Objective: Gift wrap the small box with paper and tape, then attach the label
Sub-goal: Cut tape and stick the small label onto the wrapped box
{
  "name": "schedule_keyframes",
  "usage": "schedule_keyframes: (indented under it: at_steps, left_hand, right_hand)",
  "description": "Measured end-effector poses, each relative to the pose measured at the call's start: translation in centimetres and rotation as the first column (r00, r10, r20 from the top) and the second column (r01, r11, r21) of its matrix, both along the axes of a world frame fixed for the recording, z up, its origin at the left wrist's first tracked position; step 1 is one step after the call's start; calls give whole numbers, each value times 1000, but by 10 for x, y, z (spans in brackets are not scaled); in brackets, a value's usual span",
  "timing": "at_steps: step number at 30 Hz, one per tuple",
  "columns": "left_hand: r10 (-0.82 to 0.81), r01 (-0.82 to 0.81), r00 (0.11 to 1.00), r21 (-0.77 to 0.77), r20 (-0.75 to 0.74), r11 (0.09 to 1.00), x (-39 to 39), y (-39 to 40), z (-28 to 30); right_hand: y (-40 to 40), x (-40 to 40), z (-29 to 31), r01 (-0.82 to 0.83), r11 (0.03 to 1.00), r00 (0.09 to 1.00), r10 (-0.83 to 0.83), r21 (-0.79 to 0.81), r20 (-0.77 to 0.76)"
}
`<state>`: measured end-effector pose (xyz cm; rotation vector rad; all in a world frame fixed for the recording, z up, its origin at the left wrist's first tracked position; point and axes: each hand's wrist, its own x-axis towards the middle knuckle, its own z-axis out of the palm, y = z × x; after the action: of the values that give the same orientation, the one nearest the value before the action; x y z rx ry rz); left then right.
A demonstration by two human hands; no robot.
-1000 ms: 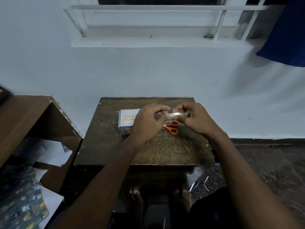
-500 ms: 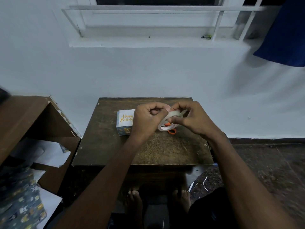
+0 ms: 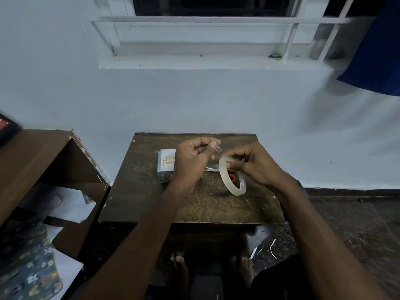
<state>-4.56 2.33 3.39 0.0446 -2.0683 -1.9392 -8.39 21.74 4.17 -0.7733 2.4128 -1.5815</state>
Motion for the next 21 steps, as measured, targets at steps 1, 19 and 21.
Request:
schedule_keyframes:
  at_steps: [1, 19, 21]
  left_hand:
    - [2, -2, 1000, -8, 1, 1000, 0, -1, 1]
    - [-30, 5, 994, 223, 106, 975, 61, -5, 9]
    - [-12, -5, 995, 168, 103, 986, 63, -7, 7]
  right_hand:
    - [-1, 2, 1, -2, 1000, 1000, 2, -21, -5]
    - [-33, 70, -10, 88, 960, 996, -88, -264, 15]
    - [-35, 69, -6, 77, 961, 997, -78, -265, 5]
